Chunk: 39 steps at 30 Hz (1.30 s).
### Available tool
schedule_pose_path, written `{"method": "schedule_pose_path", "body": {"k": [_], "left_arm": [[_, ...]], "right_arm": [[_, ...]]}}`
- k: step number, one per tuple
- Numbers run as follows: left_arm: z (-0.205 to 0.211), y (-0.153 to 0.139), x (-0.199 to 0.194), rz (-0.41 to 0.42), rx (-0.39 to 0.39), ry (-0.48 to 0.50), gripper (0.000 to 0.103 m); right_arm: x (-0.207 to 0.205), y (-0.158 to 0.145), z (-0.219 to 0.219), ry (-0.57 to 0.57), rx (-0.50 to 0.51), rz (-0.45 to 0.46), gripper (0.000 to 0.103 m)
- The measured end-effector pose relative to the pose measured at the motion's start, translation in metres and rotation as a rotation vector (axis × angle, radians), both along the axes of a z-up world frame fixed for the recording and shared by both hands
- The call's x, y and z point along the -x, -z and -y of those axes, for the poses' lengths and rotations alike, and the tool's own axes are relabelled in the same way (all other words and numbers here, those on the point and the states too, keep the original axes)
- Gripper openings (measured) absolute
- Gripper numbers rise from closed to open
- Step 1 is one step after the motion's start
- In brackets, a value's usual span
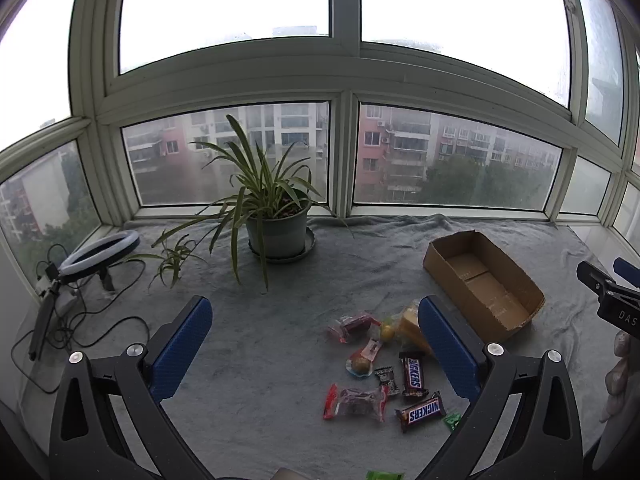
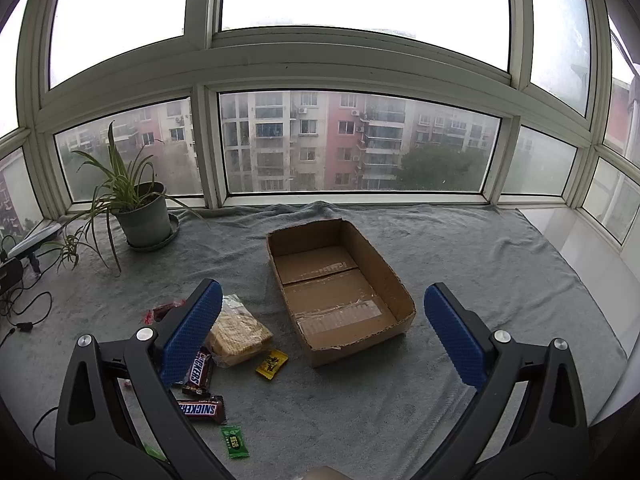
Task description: Organize snacks
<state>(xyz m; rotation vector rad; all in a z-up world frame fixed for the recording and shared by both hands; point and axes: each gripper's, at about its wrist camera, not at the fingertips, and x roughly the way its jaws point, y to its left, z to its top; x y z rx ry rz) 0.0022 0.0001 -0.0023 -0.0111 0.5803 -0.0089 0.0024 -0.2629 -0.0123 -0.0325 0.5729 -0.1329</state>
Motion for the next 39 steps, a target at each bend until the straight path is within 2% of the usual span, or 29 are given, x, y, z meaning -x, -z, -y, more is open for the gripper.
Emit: {"method": "schedule_pose_path", "body": {"k": [39], "left_arm": [[0.0040, -0.0001, 0.0004, -0.004, 0.004, 0.011, 0.102]], "right_arm": [[0.0026, 0.0040, -0.0041, -0.007, -0.002, -0.008, 0.103]]}}
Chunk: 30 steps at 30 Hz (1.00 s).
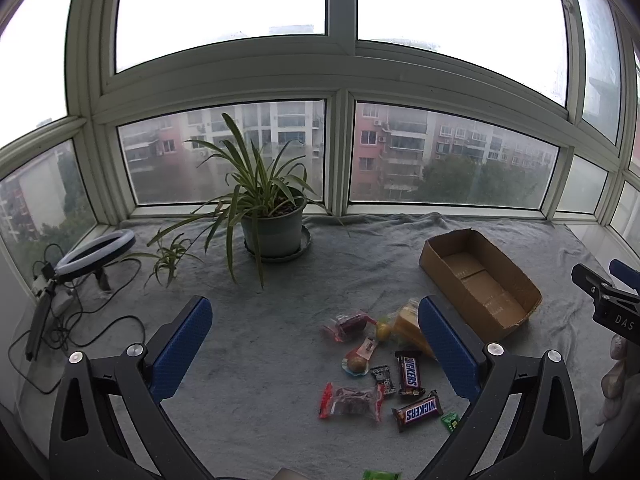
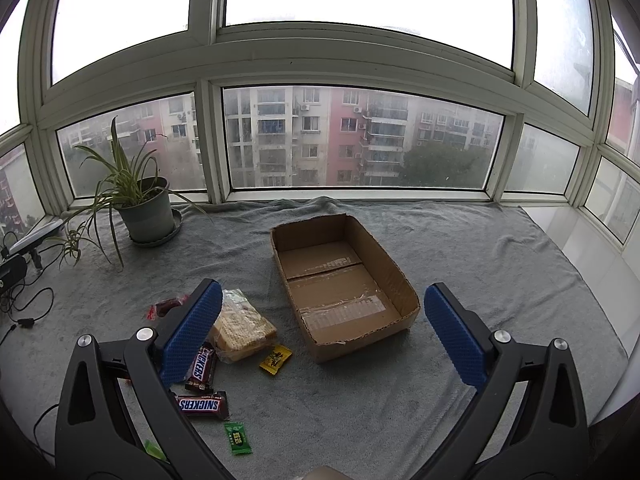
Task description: Organize snacks
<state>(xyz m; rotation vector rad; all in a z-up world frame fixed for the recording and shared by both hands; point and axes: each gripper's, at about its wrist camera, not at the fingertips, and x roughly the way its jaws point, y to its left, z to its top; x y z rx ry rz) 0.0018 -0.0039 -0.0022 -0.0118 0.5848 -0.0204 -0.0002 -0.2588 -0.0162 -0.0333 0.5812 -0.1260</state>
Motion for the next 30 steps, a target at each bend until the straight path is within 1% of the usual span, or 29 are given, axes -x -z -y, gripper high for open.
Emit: {"method": "schedule_pose_path", "body": {"k": [23, 30], "left_arm": [[-0.001, 0.005, -0.002, -0.010, 0.006, 0.009, 0.102], [-0.003, 0.010, -0.004, -0.025, 0.002, 0.014, 0.102]], "right_arm": [[0.002, 0.006, -0.002, -0.003, 0.003, -0.010, 0.103], [-0.001, 0.012, 0.005, -0.019, -0.008, -0.037, 0.103]]}}
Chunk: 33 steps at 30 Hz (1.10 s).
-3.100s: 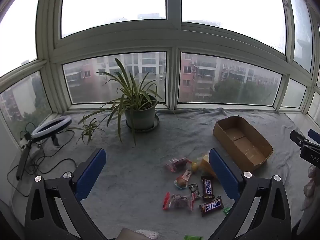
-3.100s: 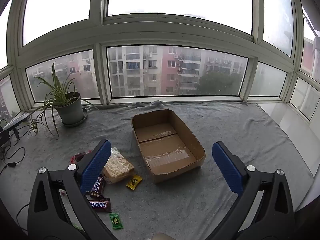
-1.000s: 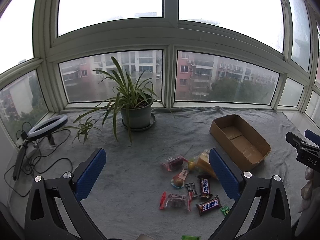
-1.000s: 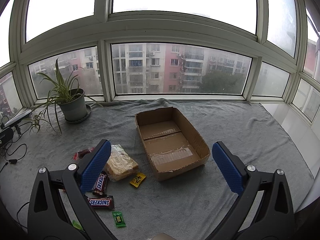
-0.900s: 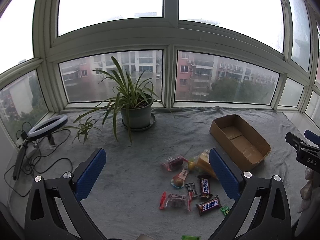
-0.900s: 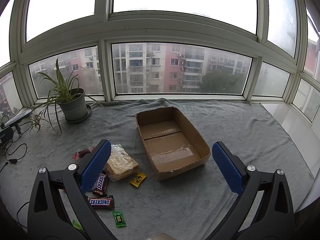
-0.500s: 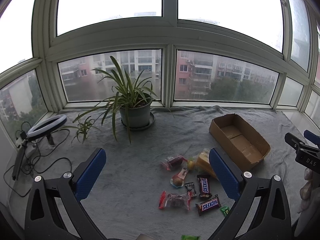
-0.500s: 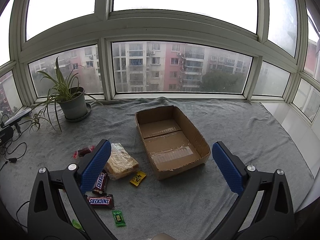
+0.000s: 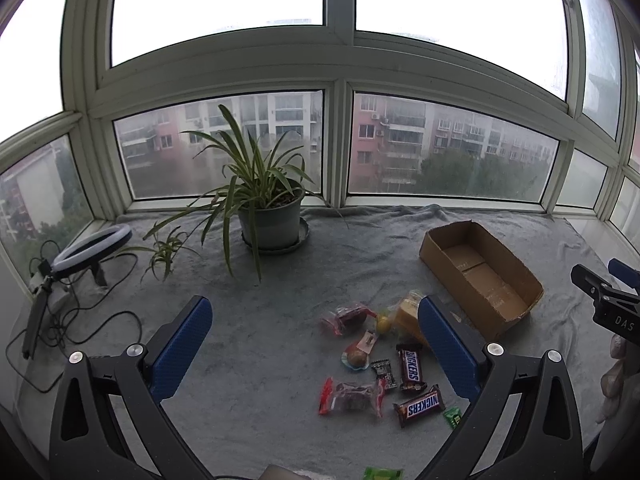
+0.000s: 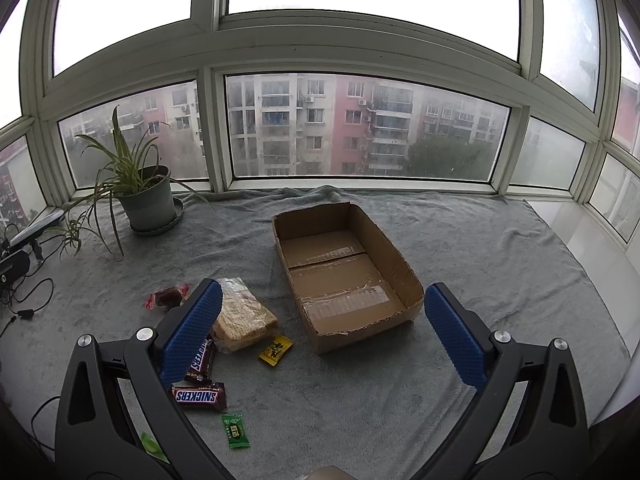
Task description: Organize snacks
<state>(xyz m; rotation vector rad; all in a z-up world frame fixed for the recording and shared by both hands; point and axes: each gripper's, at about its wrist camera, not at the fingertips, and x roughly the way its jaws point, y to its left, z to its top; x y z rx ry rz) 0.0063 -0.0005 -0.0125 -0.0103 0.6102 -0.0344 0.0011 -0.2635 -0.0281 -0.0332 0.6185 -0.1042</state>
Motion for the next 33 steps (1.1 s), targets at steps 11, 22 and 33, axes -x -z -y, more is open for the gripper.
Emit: {"method": "schedule_pose_path", "body": {"k": [11, 22, 33], "left_arm": [[-0.022, 0.029, -0.007, -0.059, -0.024, 0.004, 0.102], [-0.029, 0.070, -0.017, -0.205, 0.021, 0.065, 0.089], [-0.001, 0.115, -0.019, -0.379, 0.076, 0.213, 0.078]], "right_arm": [[-0.001, 0.021, 0.018, -0.061, -0.005, -0.047, 0.103], [-0.002, 0.077, 0.003, -0.195, 0.040, -0.241, 0.094], [0.002, 0.134, -0.026, -0.318, -0.059, -0.419, 0.075]]}}
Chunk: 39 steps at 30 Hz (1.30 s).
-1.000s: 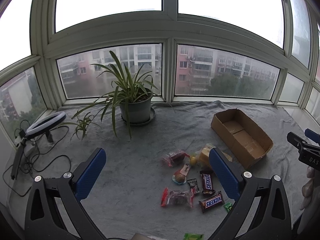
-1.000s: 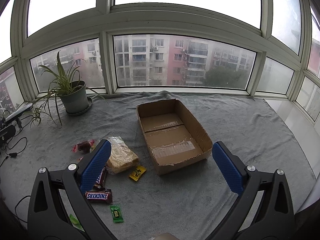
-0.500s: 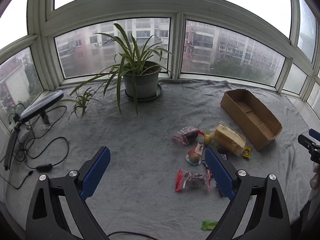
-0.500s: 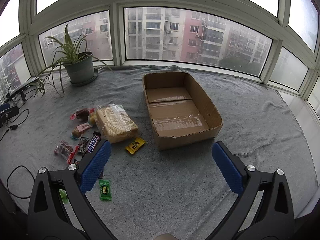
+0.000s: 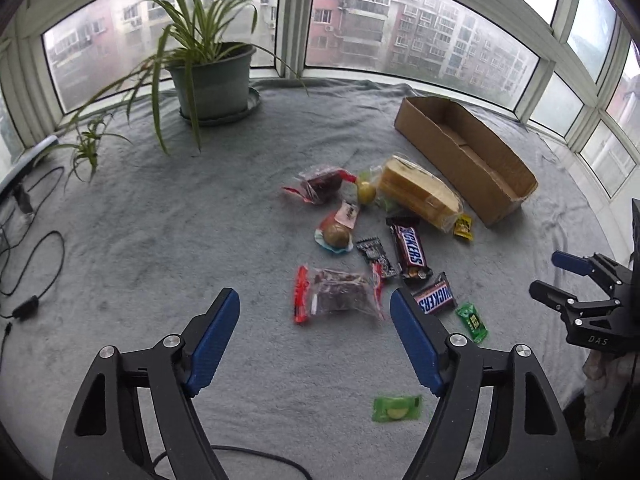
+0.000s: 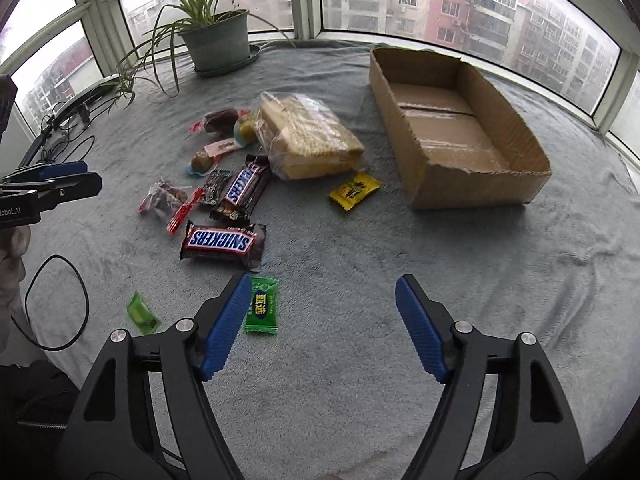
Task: Organize snacks
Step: 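Reach the right tool to the green candy and close on it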
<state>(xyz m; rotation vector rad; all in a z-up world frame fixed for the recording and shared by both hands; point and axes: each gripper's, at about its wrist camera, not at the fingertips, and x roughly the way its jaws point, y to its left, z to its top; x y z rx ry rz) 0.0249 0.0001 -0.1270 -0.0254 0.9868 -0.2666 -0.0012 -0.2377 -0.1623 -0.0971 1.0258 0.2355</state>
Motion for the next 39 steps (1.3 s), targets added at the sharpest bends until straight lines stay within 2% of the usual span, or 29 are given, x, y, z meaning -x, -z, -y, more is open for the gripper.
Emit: {"method": "schedule_pose_path", "body": {"k": [4, 8, 10, 15, 24, 29, 31, 33, 36, 39], "left_arm": [[0.009, 0.016, -0.007, -0.080, 0.047, 0.034, 0.078], [0.011, 0.034, -0.017, -0.164, 0.126, 0.036, 0.078], [0.012, 0.041, -0.023, -0.196, 0.153, 0.033, 0.077], [0.013, 0.054, -0.036, -0.241, 0.188, 0.002, 0.076], [0.022, 0.064, -0.055, -0.225, 0.141, -0.032, 0.076], [0.030, 0.068, -0.055, -0.201, 0.089, -0.021, 0.076], [0.029, 0.070, -0.053, -0.194, 0.070, -0.019, 0.075], [0.027, 0.073, -0.053, -0.186, 0.042, -0.020, 0.068], [0.029, 0.073, -0.051, -0.168, 0.015, -0.003, 0.068], [0.034, 0.074, -0.049, -0.140, -0.022, 0.013, 0.065]], "right_arm": [[-0.002, 0.014, -0.010, -0.032, -0.009, -0.046, 0.064], [-0.007, 0.028, -0.014, -0.048, -0.021, -0.090, 0.061], [-0.007, 0.031, -0.017, -0.056, -0.022, -0.104, 0.054], [-0.009, 0.036, -0.022, -0.071, -0.025, -0.120, 0.053], [-0.013, 0.045, -0.036, -0.103, -0.009, -0.131, 0.053], [-0.013, 0.049, -0.040, -0.113, 0.002, -0.141, 0.053], [-0.014, 0.053, -0.042, -0.116, 0.013, -0.148, 0.044], [-0.014, 0.055, -0.043, -0.117, 0.018, -0.156, 0.044], [-0.015, 0.055, -0.046, -0.125, 0.032, -0.150, 0.043], [-0.016, 0.055, -0.046, -0.123, 0.056, -0.141, 0.030]]}}
